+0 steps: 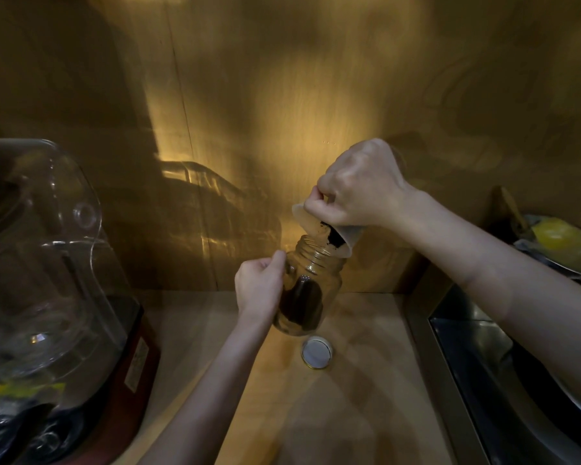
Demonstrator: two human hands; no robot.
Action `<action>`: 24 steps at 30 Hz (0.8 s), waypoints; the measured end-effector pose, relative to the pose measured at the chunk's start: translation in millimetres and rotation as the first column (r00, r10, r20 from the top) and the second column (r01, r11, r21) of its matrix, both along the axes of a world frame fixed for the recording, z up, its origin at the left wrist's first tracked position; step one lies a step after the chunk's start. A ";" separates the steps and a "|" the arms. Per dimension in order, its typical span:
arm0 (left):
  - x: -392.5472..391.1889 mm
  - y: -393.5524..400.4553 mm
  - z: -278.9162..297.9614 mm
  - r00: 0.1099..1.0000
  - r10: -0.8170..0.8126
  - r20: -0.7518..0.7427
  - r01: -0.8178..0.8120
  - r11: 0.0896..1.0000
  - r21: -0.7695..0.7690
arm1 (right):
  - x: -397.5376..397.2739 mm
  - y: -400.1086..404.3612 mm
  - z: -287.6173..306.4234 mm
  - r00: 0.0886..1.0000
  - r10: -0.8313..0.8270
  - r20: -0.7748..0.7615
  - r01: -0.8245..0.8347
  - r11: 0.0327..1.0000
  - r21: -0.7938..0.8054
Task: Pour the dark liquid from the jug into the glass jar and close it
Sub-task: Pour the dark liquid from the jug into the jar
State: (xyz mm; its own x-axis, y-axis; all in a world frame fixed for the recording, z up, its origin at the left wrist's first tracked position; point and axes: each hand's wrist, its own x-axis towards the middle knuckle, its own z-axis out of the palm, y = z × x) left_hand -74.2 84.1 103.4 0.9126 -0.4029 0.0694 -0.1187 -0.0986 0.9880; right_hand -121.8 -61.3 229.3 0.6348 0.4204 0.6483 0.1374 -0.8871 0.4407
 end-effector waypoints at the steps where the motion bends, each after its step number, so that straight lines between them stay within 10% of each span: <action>1: 0.1 0.1 -0.6 1.000 -0.004 -0.001 0.004 1.000 -0.007 | 0.2 -0.1 -0.1 1.000 0.002 0.004 -0.002 1.000 -0.004; 24: -5.0 -0.4 -0.3 0.998 0.029 -0.064 -0.032 0.999 -0.043 | -1.2 5.2 6.3 0.996 0.093 -0.020 -0.093 0.994 -0.050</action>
State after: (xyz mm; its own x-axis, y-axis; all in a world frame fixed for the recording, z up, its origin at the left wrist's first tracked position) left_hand -79.2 83.7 103.1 0.9276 -0.3726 0.0282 -0.0536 -0.0580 0.9969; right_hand -123.0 -56.1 235.6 0.6026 0.5101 0.6138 0.2264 -0.8467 0.4814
